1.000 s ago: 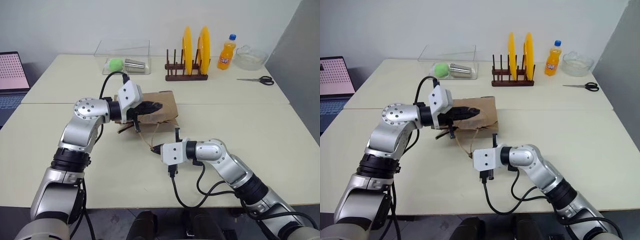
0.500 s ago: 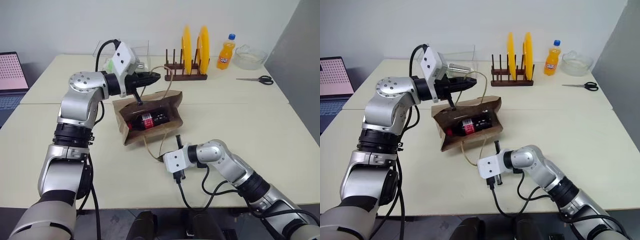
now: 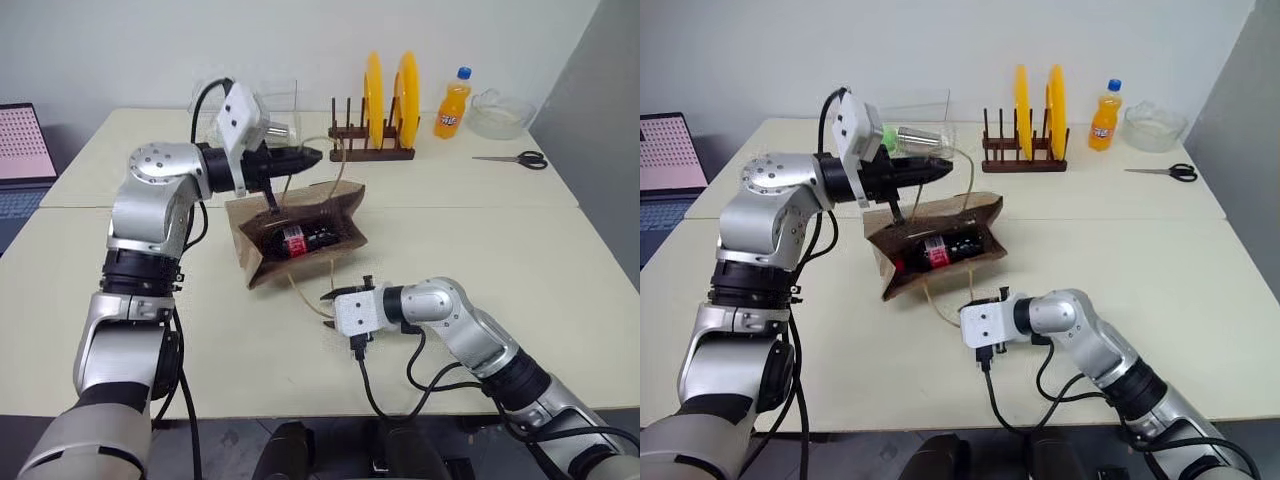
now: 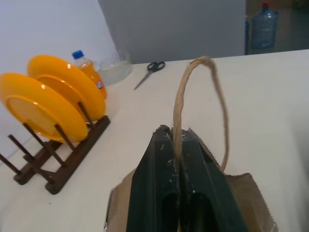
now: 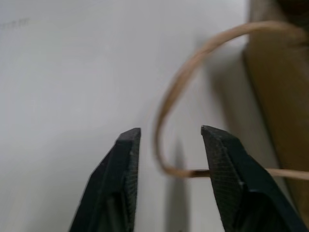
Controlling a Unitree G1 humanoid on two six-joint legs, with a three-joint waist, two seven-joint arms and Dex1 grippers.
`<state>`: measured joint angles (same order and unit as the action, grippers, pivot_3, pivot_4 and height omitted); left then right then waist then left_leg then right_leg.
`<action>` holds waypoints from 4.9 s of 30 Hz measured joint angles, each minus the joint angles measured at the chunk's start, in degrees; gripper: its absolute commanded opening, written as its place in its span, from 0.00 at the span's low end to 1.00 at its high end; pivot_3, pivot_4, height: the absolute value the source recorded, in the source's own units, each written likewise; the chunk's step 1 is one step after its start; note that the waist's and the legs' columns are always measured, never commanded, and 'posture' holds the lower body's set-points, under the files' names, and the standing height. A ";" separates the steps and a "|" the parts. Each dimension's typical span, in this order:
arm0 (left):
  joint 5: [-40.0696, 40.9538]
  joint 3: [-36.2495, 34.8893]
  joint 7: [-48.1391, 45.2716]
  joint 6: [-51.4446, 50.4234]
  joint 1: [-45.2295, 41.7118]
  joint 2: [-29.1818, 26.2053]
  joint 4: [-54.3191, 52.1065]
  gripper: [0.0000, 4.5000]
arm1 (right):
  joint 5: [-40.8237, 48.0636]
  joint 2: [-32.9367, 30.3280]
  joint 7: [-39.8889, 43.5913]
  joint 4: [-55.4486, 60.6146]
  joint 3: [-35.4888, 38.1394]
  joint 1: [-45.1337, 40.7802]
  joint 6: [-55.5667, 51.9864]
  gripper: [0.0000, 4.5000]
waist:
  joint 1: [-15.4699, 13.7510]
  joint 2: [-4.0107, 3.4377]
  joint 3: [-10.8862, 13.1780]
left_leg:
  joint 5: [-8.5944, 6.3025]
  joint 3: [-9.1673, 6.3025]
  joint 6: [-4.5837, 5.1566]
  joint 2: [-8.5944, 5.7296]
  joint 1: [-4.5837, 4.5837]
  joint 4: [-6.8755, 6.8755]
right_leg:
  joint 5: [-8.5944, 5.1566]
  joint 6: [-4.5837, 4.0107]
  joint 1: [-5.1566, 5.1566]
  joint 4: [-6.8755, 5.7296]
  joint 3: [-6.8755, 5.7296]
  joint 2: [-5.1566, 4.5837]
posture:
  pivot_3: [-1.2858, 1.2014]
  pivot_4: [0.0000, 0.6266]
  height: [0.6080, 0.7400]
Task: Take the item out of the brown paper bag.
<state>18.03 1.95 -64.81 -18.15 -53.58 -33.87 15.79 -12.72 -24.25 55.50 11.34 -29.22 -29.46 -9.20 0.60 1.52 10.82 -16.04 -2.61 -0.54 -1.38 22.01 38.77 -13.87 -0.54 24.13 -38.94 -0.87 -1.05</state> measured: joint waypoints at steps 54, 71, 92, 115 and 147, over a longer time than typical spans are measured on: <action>2.29 -0.67 -0.62 -4.26 1.32 -1.97 -6.53 0.00 | -22.15 17.40 -15.86 -58.13 -11.47 -37.96 10.35 0.96 | 1.23 -0.01 0.00 | 0.00 0.01 0.00 -0.04 -0.02 -0.02 | 0.03 -0.04 0.07 -0.05 0.04 -0.03 | 0.52 0.24 1.00; -1.50 -0.64 0.93 1.21 1.93 -3.05 -1.03 0.00 | -18.91 11.46 -9.24 -42.47 -7.02 -32.51 12.77 0.67 | 1.10 -0.02 0.01 | 0.00 -0.02 0.00 -0.04 0.15 -0.02 | 0.03 -0.04 0.18 -0.01 0.01 -0.03 | 0.52 0.24 1.00; -5.52 -0.01 3.42 8.55 -0.13 -0.71 6.63 0.00 | 15.06 -0.90 5.36 -6.82 15.20 -21.02 5.09 0.64 | 0.88 -0.01 0.01 | -0.01 -0.07 0.02 -0.04 0.16 0.00 | 0.03 -0.03 0.14 -0.02 -0.06 -0.05 | 0.52 0.24 1.00; -6.23 0.08 2.68 11.14 -0.24 0.08 7.57 0.00 | -7.30 -24.38 0.30 -36.08 10.40 -13.23 21.24 0.64 | 1.22 -0.04 0.10 | -0.01 0.37 0.04 0.02 0.04 -0.03 | 0.02 -0.01 0.15 -0.02 0.21 -0.02 | 0.52 0.24 1.00; -6.79 -0.11 1.97 14.05 -2.13 -1.93 14.17 0.00 | 26.76 -0.83 -13.59 23.72 29.31 15.94 -15.08 0.99 | 0.53 0.00 0.07 | -0.01 0.05 0.02 -0.04 0.01 0.05 | -0.09 0.30 -0.02 -0.02 0.05 -0.05 | 0.52 0.24 1.00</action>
<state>11.25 1.85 -62.85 -4.10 -55.71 -35.80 29.96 14.04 -25.08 41.91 35.06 0.09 -13.52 -24.27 1.13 1.52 10.89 -16.05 -2.57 -0.52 -1.42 22.02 38.83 -13.96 -0.24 24.11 -38.97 -0.81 -1.10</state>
